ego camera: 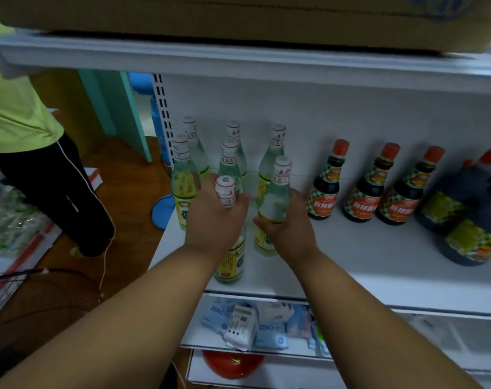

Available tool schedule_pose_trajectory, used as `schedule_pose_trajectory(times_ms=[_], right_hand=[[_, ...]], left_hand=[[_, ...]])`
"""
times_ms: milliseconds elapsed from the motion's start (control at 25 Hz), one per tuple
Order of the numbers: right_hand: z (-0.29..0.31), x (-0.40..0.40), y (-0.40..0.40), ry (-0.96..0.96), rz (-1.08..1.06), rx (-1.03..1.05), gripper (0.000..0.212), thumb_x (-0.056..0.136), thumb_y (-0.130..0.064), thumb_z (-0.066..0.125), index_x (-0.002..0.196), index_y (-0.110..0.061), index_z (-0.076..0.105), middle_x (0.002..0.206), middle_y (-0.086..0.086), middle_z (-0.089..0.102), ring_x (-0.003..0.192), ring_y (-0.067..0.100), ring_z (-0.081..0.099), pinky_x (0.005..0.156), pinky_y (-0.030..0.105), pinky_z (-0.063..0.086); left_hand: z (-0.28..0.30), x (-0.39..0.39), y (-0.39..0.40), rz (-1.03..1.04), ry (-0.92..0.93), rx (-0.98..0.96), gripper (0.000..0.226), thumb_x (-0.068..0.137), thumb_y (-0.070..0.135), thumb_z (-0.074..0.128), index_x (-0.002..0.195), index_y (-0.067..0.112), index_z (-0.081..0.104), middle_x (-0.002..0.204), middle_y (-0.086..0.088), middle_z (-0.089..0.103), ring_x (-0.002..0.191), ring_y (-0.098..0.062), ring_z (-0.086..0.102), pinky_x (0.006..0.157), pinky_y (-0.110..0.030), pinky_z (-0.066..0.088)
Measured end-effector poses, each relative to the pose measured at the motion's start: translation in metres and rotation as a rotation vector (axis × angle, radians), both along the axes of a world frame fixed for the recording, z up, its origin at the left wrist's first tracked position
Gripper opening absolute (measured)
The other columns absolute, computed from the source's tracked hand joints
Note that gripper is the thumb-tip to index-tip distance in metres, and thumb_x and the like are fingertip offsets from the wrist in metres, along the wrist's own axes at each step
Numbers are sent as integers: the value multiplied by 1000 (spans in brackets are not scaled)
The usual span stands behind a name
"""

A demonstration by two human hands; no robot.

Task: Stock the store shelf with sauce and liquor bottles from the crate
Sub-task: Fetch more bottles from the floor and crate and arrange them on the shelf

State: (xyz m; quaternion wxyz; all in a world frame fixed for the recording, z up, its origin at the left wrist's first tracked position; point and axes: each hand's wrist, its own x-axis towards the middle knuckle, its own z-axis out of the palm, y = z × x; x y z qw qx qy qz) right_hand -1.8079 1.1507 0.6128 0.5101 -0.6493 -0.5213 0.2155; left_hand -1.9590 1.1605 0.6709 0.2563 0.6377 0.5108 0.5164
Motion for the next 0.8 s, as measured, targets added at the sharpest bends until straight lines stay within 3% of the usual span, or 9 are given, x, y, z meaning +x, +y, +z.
schedule_pose_trajectory(times_ms=[280, 520, 800], right_hand=[[-39, 4, 22, 50, -110, -54, 61, 68, -29, 86, 119, -18, 55, 113, 0, 62, 104, 17, 62, 84, 26, 44], [-35, 11, 47, 29, -63, -127, 58, 76, -29, 80, 126, -18, 51, 121, 4, 63, 111, 21, 60, 93, 33, 48], [-41, 16, 47, -13, -61, -142, 59, 74, -31, 78, 125, -16, 52, 121, 6, 61, 113, 22, 60, 97, 39, 50]], left_hand=[[-1, 1, 10, 2, 18, 21, 27, 83, 15, 69, 79, 26, 44, 71, 8, 57, 64, 3, 56, 54, -2, 36], [-7, 0, 13, -13, 15, 61, 19, 83, 10, 69, 82, 13, 50, 70, 1, 58, 68, 2, 57, 57, -6, 39], [-10, 2, 17, 20, 29, 51, 21, 81, 12, 70, 81, 12, 49, 68, 1, 56, 73, -6, 57, 55, -11, 37]])
